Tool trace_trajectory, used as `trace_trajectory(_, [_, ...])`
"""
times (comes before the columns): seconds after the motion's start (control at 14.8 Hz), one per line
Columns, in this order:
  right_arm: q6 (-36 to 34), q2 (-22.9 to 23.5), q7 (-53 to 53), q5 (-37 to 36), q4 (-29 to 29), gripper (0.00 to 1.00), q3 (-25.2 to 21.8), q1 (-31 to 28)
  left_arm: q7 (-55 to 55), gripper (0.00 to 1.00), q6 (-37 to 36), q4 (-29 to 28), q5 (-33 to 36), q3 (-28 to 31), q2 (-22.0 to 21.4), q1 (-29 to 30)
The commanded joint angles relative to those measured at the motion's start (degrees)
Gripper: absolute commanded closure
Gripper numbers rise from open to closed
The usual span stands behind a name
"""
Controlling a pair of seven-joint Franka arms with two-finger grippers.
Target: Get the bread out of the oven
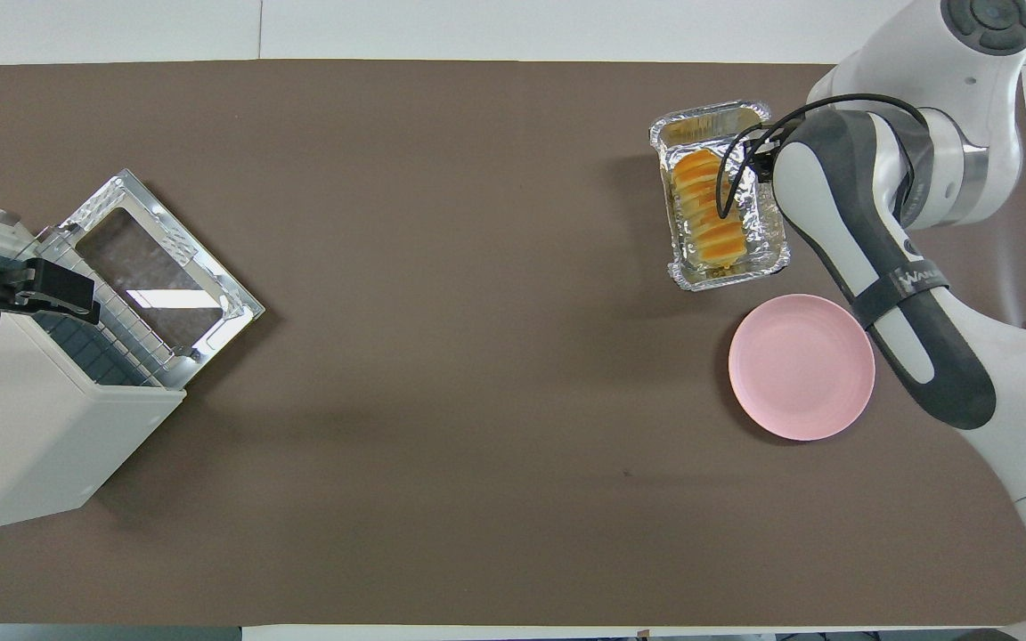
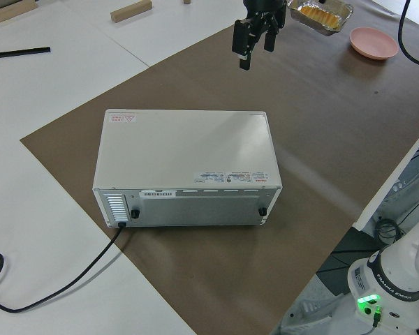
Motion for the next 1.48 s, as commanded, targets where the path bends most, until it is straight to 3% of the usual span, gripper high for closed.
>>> trace_trajectory(0.0, [3.1, 2.0, -5.5, 1.1, -0.2, 1.00, 0.9, -2.2, 0.5, 0.00, 0.3, 1.0, 0.5, -0.1, 0.6, 0.3])
trace_trajectory(0.34, [6.9, 4.7, -9.7, 1.1, -1.1, 1.00, 0.8, -3.9, 0.4, 0.00, 0.9, 1.0, 0.5, -0.1, 0.6, 0.5])
trace_trajectory(0.88, [8.4, 4.8, -9.7, 1.0, -2.0, 1.00, 0.7, -6.0, 0.0, 0.00, 1.3, 1.0, 0.5, -0.1, 0.6, 0.1])
trace_trajectory(0.94, [8.2, 4.8, -9.7, 1.0, -2.0, 0.85, 0.7, -6.0, 0.0, 0.00, 1.4, 1.0, 0.5, -0.1, 0.6, 0.1])
trace_trajectory(1.01, [8.0, 4.8, -9.7, 1.0, -2.0, 0.38, 0.7, -6.1, 0.0, 0.00, 1.2, 1.0, 0.5, -0.1, 0.6, 0.1])
trace_trajectory(1.08, [7.5, 4.7, -9.6, 1.0, -2.0, 0.00, 0.7, -6.0, 0.0, 0.00, 1.4, 1.0, 0.5, -0.1, 0.6, 0.1])
trace_trajectory(1.42, [1.9, 2.6, -9.2, -0.1, -1.1, 0.00, 0.6, -4.8, -0.1, 0.00, 1.3, 1.0, 0.5, -0.1, 0.6, 0.2])
